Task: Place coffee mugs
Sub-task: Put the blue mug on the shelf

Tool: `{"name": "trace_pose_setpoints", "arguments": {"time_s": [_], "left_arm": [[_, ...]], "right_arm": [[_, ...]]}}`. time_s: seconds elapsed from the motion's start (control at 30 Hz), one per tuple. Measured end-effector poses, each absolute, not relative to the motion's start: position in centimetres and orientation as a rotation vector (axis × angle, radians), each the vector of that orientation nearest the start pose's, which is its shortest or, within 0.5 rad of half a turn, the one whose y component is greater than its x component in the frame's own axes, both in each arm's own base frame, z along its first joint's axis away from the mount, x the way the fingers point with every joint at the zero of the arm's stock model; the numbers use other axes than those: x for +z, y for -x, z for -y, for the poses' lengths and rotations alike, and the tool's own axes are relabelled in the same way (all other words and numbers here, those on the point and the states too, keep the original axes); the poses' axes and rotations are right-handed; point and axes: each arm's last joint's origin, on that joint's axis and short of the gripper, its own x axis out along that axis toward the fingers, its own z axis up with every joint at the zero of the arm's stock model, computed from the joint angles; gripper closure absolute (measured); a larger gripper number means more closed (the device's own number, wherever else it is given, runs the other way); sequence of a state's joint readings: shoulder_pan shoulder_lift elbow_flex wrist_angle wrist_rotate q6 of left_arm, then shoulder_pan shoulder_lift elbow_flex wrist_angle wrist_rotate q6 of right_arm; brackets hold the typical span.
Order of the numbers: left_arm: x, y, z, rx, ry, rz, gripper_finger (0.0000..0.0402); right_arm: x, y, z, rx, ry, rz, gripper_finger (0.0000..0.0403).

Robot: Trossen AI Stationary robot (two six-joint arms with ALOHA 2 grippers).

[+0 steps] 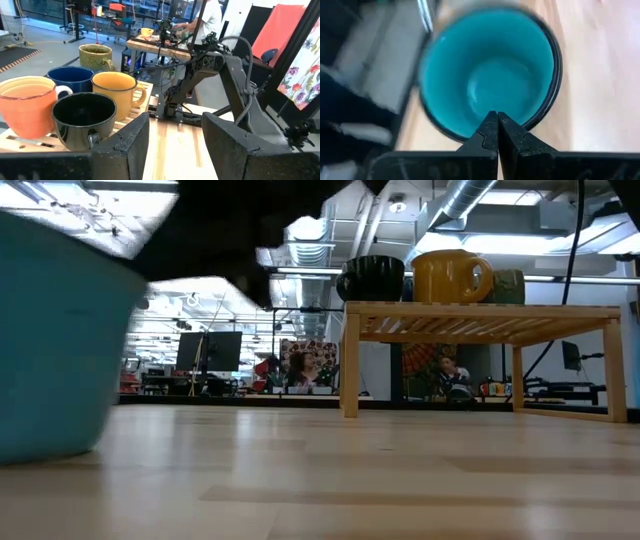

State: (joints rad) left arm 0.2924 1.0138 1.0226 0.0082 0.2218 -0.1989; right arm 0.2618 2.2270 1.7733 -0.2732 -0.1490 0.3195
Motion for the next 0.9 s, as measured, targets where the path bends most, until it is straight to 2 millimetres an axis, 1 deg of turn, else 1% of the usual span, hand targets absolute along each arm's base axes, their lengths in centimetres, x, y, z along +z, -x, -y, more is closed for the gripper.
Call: {"name": "trace_pose_setpoints", "arguments": {"time_s": [0.1,0.17,0.23,0.3,0.4,0.43,0.53,0.67,0.8,0.9], "left_arm": [[39.1,-21.3,-5.8,0.068,0.193,0.023,0.0235],[39.2,-21.3,-5.7,0.068,0.192,0.024,0.0235],[39.1,-21.3,-5.7,0.069,0.192,0.023,0.0235],[39.2,-21.3,-5.7,0.068,0.191,0.027,0.0235],[39.2,-21.3,-5.8,0.069,0.188,0.025,0.0235],[39.2,-21.3,-5.8,0.069,0.188,0.026,0.0235],[39.1,-21.3,-5.8,0.069,0.189,0.024,0.0235],[39.1,-21.3,-5.7,0.066,0.192,0.021,0.0235],[39.0,-21.3,-5.7,0.057,0.209,0.013,0.0235],[38.6,-21.4,-5.4,0.019,0.251,-0.032,0.0235]], "right_arm": [[19.8,-47.5,-13.0,0.25,-0.218,-0.838,0.0384],[20.3,-46.7,-12.7,0.222,-0.171,-0.892,0.0384],[21.3,-46.3,-12.5,0.211,-0.145,-0.886,0.0384],[22.1,-45.5,-12.2,0.2,-0.11,-0.926,0.0384],[22.7,-45.4,-12.1,0.193,-0.1,-0.909,0.0384],[22.8,-45.1,-12.0,0.192,-0.094,-0.929,0.0384],[23.1,-45.3,-11.9,0.192,-0.097,-0.904,0.0384],[23.1,-44.6,-11.8,0.19,-0.083,-0.958,0.0384],[22.8,-43.1,-12.1,0.192,-0.049,-1.076,0.0384],[22.5,-41.1,-12.8,0.198,-0.032,-1.153,0.0384]]}}
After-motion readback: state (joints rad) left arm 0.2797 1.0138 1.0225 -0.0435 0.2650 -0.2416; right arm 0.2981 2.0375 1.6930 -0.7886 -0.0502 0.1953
